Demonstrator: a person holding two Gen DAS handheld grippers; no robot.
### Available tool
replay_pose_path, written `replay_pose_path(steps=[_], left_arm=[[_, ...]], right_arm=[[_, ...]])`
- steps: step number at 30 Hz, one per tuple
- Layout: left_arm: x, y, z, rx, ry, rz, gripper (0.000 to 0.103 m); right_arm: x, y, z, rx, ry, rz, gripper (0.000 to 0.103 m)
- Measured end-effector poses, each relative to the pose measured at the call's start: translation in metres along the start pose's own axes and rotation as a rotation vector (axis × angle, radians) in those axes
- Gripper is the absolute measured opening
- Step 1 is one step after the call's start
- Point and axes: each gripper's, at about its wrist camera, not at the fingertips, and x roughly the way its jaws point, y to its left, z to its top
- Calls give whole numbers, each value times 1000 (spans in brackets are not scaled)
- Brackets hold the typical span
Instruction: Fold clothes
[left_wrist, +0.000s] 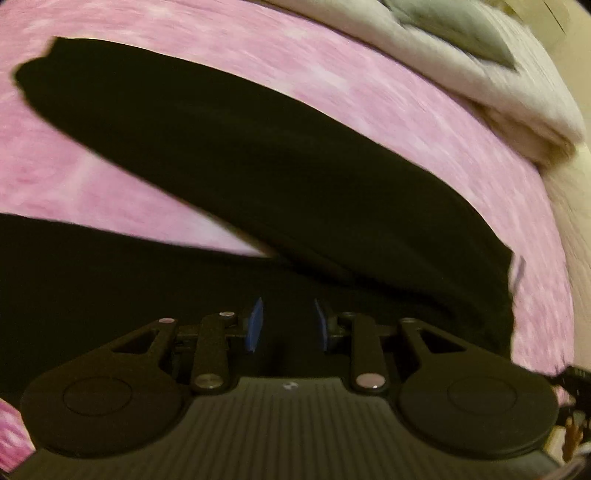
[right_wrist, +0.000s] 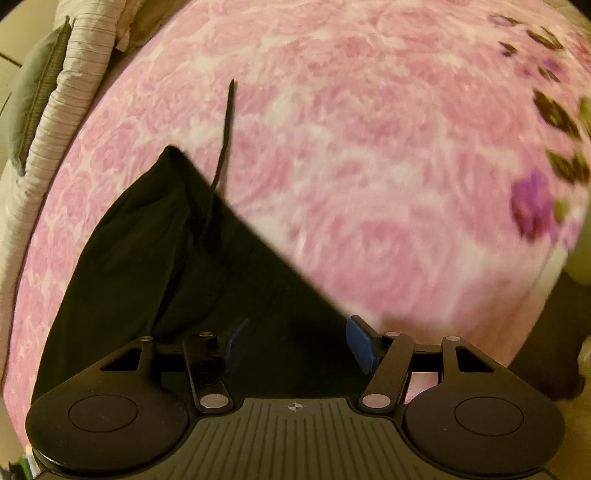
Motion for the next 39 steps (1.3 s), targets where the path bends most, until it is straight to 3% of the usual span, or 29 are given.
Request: replay_pose_path(steps=[2,6,11,21,26,29,31,34,39], left_arm=[[7,-19,-1,-4,6,-4,24],[20,-56,-3,-11,17,-11,24],[37,-103,-6,-20,30,-21,24],[35,-105,11,-99,20,19,25],[24,-88,11,-152,15,57,25],[16,-74,9,-186,2,72,25],[13,-65,6,-209,-3,82,25],[6,-51,1,-241,-14,89,25],[-13,-29,-9,-283,-45,95,25]], right_arm=[[0,-13,17,-9,10,31,62],[7,-33,49,-1,30,97,48],[30,-45,87,84,61,197,47],[98,-20,146,268,54,415,47],[123,-4,153,296,50,400,47],[125,10,157,186,42,376,44],[127,22,160,110,42,350,9],[134,38,160,53,51,287,0],[109,47,142,-6,-43,295,0]])
